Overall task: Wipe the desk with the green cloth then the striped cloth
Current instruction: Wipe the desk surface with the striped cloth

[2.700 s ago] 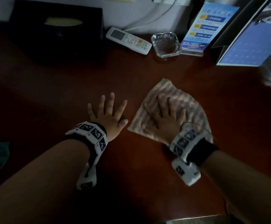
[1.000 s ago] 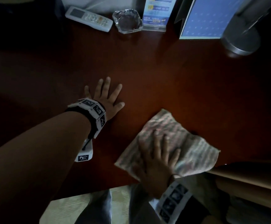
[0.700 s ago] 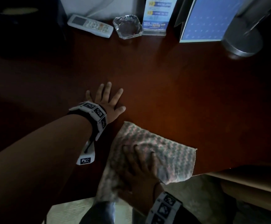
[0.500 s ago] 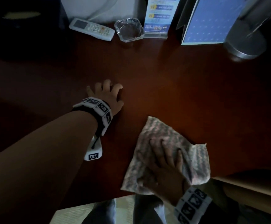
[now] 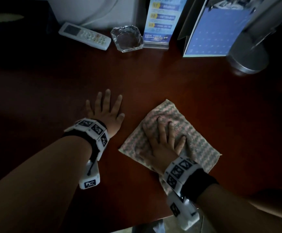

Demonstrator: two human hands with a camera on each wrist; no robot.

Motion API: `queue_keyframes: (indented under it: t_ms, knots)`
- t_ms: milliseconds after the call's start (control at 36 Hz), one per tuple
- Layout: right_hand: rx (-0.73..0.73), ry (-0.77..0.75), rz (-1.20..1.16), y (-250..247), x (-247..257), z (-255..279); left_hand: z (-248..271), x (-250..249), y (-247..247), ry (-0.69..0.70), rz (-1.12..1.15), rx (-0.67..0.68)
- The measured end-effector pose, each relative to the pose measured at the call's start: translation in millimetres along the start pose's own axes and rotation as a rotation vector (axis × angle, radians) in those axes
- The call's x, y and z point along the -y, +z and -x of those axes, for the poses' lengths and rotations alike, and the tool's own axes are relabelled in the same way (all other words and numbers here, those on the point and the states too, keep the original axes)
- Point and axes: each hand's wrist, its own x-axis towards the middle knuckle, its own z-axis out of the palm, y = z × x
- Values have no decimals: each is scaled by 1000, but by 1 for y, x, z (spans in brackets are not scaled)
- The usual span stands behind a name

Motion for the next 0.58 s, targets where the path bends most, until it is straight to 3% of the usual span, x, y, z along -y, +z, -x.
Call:
queue_keyframes:
  t_ms: [333,583]
  knots:
    - [-110,86,-30,-49,19,-79,-1,1,-6,3,-10,96]
    - [-221,49,-21,-89,6,-150,-1,2,-7,2,-14,113]
